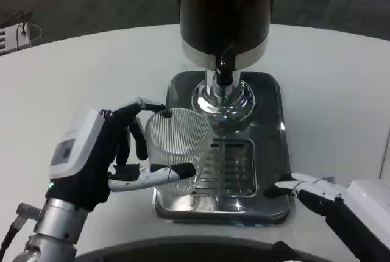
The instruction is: Grasp the cup under the faucet to collect the drink, then remove the cup.
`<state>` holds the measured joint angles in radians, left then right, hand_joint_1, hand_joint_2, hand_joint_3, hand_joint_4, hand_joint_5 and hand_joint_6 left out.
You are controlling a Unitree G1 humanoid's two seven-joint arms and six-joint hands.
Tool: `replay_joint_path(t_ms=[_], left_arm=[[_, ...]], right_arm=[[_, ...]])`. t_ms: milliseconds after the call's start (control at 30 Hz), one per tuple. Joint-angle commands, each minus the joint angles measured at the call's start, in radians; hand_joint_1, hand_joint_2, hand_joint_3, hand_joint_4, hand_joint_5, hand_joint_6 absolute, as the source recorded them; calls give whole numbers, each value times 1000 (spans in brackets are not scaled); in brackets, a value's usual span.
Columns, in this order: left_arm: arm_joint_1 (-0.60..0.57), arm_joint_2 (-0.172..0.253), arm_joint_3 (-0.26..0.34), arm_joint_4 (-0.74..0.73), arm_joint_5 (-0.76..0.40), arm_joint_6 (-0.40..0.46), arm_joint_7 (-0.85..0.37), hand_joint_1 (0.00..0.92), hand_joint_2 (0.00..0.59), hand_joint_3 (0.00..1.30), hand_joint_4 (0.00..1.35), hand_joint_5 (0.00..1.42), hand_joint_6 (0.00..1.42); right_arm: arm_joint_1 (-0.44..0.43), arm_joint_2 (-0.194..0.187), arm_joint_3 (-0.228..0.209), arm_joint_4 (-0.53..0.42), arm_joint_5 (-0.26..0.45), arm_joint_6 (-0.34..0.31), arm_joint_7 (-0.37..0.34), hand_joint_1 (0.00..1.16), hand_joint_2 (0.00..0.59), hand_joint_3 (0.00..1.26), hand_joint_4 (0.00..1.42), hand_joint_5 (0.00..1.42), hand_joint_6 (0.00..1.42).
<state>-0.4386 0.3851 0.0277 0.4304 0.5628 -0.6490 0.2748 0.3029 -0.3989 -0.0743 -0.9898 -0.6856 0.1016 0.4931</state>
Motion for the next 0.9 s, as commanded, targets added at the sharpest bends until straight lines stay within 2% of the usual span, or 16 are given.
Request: replay_joint_path(t_ms=[33, 900], left_arm=[[-57, 11, -34, 55, 19, -13, 60, 522, 0, 985, 1078, 1301, 1424], [-257, -6, -190, 302, 80, 34, 194, 522, 0, 985, 1078, 1301, 1424]], right_arm=[[15, 0, -8, -13, 7, -17, -1, 547, 444, 272, 151, 209, 113], [36, -5, -59, 3, 62, -42, -5, 545, 444, 272, 151, 219, 124]])
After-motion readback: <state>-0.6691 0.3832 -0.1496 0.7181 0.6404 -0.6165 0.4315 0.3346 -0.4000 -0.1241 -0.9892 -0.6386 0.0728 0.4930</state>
